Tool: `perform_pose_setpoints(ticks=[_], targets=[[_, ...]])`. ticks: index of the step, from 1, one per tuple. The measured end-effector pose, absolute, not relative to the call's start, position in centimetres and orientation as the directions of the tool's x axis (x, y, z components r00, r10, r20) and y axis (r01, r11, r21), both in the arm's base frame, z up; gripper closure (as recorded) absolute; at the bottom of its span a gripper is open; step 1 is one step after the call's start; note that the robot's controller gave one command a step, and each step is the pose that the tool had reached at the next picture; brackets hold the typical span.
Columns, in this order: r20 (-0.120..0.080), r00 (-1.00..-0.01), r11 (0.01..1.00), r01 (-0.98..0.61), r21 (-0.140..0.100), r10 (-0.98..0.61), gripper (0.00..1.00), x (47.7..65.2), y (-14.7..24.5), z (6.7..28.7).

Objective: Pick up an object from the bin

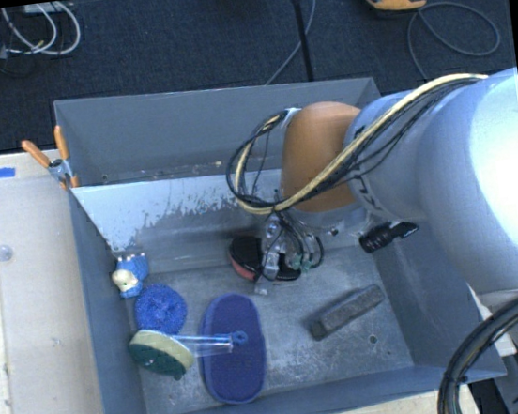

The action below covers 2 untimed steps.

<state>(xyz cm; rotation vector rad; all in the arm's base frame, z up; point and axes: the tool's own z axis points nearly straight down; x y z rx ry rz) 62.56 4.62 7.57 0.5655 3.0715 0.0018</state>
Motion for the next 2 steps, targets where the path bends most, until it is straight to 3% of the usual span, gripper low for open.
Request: perform_pose_setpoints(ticks=[1, 2], targets=[[-0.018, -0.935, 0.935, 0.355, 0.004, 0.355, 1.0, 62.6, 4.6, 9.6], [-0.024, -0.935, 0.935, 0.354, 0.008, 0.354, 1.0, 62.7, 4.6, 18.5]])
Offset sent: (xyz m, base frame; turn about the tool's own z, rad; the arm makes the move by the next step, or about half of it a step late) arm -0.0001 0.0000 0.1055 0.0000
